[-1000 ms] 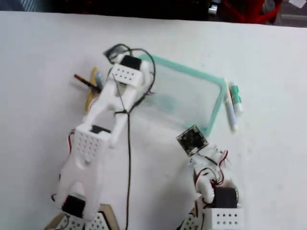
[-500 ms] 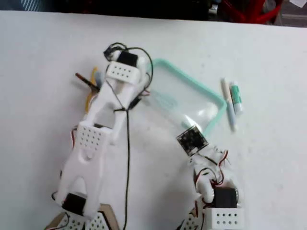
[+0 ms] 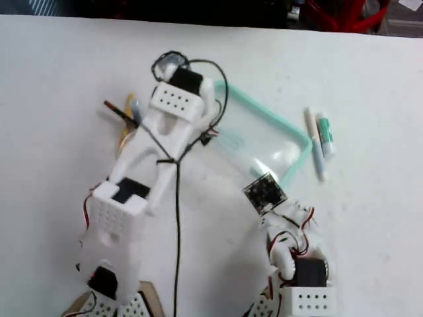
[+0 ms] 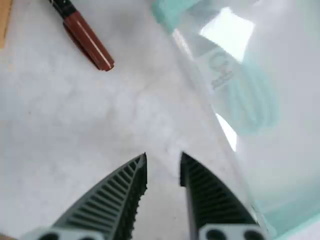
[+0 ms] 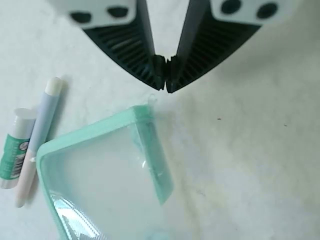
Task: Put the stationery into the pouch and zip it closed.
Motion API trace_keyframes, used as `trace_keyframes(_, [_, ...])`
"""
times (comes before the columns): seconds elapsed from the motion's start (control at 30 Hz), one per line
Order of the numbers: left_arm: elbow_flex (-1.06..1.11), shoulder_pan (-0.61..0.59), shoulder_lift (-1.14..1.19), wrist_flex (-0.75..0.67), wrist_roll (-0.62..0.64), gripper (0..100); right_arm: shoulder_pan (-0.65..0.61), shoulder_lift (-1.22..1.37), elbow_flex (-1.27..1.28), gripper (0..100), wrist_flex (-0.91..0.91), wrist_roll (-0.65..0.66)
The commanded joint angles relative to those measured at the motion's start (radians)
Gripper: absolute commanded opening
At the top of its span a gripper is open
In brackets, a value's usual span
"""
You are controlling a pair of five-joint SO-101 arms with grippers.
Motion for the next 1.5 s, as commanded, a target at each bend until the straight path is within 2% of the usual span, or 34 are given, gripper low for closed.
trace_keyframes(0.0, [0.041, 0.002, -0.013, -0.055, 0.124, 43, 0.005, -0.004, 0.008, 2.0, 0.007, 0.012])
trace_keyframes(0.03, [0.04, 0.004, 0.002, -0.074, 0.147, 46, 0.005, -0.004, 0.008, 2.0, 0.007, 0.012])
trace_keyframes(0.2, [0.041, 0.002, 0.038, -0.247, 0.181, 42, 0.005, -0.004, 0.008, 2.0, 0.007, 0.012])
trace_keyframes(0.3, [0.049, 0.001, 0.039, -0.296, 0.195, 41, 0.005, -0.004, 0.008, 2.0, 0.007, 0.012])
trace_keyframes(0.57, [0.046, -0.054, 0.122, -0.261, 0.209, 41, 0.005, -0.004, 0.008, 2.0, 0.007, 0.014])
trace_keyframes(0.67, [0.018, -0.048, 0.193, -0.29, 0.203, 41, 0.005, -0.004, 0.008, 2.0, 0.007, 0.014])
trace_keyframes(1.23, [-0.494, -0.05, 0.536, -0.199, 0.207, 41, 0.005, -0.004, 0.008, 2.0, 0.021, 0.014])
trace_keyframes(1.3, [-0.549, -0.05, 0.562, -0.166, 0.207, 38, 0.005, -0.004, 0.008, 2.0, 0.021, 0.014])
trace_keyframes(1.47, [-0.652, -0.073, 0.621, -0.112, 0.206, 23, 0.005, -0.004, 0.008, 2.0, 0.021, 0.014])
